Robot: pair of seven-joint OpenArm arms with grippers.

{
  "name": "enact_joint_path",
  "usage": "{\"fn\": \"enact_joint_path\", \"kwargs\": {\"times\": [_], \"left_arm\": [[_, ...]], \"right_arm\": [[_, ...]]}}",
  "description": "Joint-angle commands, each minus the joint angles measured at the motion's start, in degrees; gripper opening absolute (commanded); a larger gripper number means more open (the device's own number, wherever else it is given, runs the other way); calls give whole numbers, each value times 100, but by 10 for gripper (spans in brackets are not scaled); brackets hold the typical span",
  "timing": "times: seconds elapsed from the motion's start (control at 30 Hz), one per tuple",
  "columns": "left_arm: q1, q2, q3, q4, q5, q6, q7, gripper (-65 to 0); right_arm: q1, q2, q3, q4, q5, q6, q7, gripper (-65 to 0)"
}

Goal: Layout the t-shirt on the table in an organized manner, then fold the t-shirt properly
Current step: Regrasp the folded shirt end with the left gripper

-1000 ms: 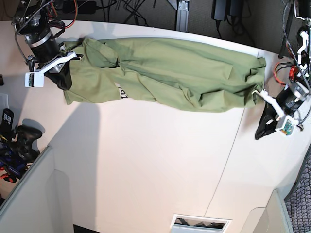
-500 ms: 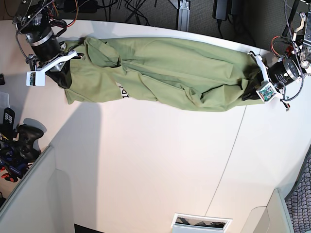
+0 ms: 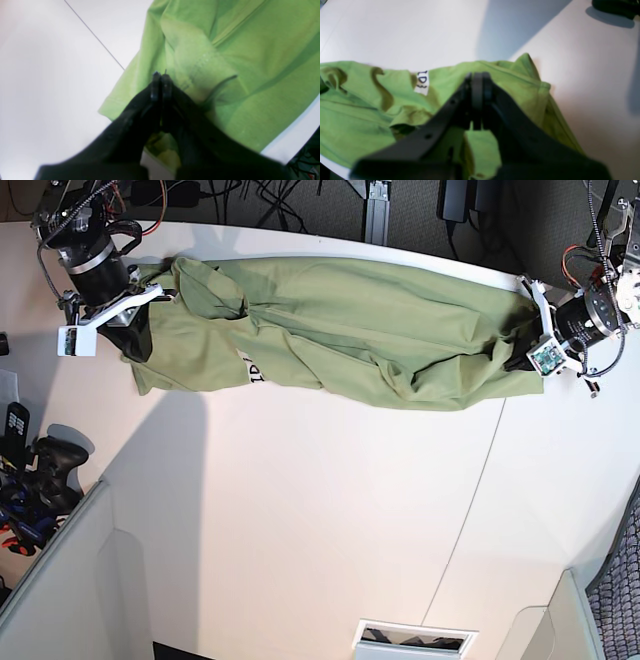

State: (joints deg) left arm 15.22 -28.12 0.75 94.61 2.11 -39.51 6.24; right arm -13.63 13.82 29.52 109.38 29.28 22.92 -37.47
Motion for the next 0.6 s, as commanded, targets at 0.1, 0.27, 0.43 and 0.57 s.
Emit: {"fn": "enact_joint_path", "kwargs": {"times": [0.1,0.27,0.43,0.57], "left_arm": [[-79,-79,-146,105,-411,-49,-76,-630],[-72,-57,-999,107,-2096,-49,-44,-374],[-76,157,-1768,105,-3731,238,1204,-319],[-76,391,-2085,105,-4907,1152,2295,-319]], "right_arm": [[42,28,35,74,70,24,164,-650],[22,28,35,74,72,24,149,-650],[9,28,35,74,70,24,146,-650],[7,28,35,74,72,24,146,-650]]}}
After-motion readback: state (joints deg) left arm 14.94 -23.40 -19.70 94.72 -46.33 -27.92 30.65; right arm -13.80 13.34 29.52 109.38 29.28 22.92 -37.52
